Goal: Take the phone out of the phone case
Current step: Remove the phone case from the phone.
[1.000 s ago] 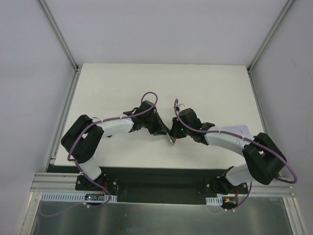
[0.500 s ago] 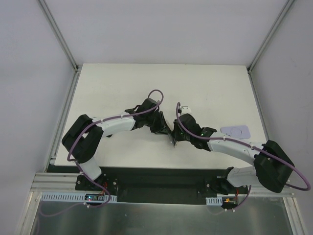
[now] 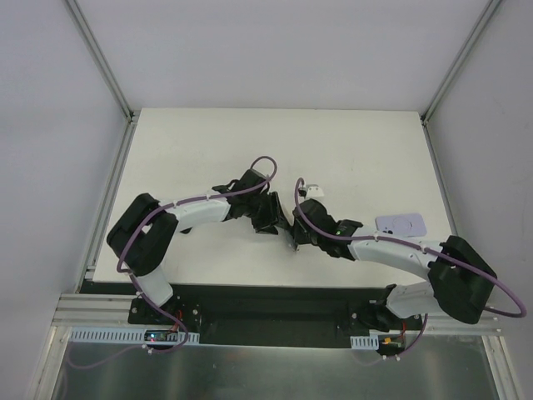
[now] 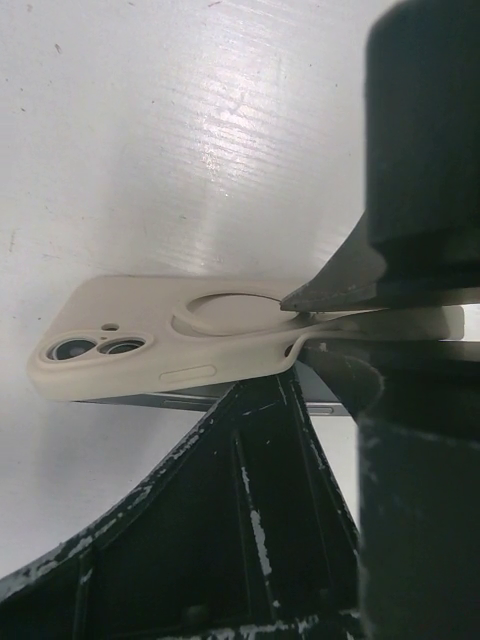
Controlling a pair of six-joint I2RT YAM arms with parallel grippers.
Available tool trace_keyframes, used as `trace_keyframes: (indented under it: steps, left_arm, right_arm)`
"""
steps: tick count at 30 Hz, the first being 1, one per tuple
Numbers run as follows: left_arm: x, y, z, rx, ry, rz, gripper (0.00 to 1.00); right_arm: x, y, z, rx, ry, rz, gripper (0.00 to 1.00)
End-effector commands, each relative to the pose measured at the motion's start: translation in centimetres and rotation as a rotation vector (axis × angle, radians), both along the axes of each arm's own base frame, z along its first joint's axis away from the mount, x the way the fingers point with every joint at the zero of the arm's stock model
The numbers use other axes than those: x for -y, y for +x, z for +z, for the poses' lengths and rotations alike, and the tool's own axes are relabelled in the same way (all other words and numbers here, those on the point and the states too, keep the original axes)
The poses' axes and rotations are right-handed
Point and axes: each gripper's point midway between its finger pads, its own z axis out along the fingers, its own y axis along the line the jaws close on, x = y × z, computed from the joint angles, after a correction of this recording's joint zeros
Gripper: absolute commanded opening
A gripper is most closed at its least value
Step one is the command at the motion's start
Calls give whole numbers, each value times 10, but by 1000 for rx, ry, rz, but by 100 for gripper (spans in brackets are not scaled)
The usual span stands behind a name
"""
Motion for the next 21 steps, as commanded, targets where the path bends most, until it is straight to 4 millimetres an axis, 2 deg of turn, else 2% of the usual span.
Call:
trace_keyframes:
  steps: [1, 5, 11, 16, 17, 21]
  left_arm:
    - [-136, -80, -71, -306, 566, -2, 45]
    - [-132, -72, -60, -268, 542, 48, 41]
    - [-134, -62, -45, -190, 526, 105, 27]
    - [-135, -67, -50, -239, 551, 91, 14]
    - [-137, -69, -54, -252, 566, 89, 8]
    - [-141, -74, -61, -289, 604, 83, 0]
  right_arm:
    - [38, 44, 30, 175, -91, -250, 1]
    - [30, 41, 30, 176, -94, -231, 1]
    - [27, 42, 31, 180, -95, -233, 2]
    - [26, 43, 35, 195, -94, -238, 1]
    - [24, 42, 37, 199, -93, -236, 2]
    - [22, 43, 38, 207, -96, -234, 1]
